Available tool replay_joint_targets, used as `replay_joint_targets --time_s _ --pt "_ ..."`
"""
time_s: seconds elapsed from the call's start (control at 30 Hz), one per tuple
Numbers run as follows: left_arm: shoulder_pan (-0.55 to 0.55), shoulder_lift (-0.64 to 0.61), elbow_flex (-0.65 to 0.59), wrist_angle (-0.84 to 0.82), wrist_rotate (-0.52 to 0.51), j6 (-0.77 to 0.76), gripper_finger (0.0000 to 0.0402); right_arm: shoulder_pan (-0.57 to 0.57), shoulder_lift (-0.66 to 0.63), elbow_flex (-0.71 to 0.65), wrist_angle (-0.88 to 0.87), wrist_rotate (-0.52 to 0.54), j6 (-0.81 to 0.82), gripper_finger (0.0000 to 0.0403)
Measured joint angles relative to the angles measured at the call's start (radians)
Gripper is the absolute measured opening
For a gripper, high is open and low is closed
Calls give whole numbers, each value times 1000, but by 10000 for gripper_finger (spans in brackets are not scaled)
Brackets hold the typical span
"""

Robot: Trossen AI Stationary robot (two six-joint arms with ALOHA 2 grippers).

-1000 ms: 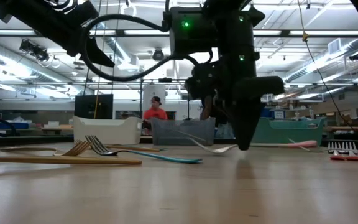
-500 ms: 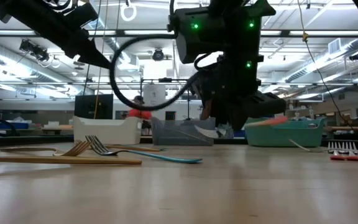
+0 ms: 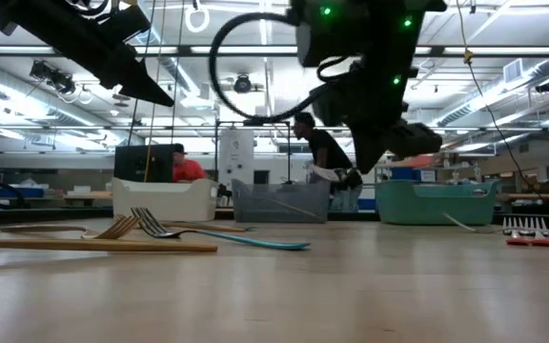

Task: Sort silverware by color (type)
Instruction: Put the bottom orange fork into the green bin

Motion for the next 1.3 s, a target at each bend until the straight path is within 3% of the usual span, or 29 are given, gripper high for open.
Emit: replay_joint_targets --time_s 0.23,0.5,0.73,1.03,1.3 --pt "0 0 0 0 0 -24 123 -55 -179 -147 133 -46 -285 16" --pt "0 0 0 1 0 -24 123 -213 -342 -245 159 -167 -526 16" --pt "0 0 0 0 0 -26 123 -351 -383 -247 170 -189 -692 16" --pt "0 0 0 -56 0 -52 123 -557 -420 -247 172 -365 -781 16" --pt "0 0 0 -80 0 -104 123 -695 -420 -247 180 -425 -912 15"
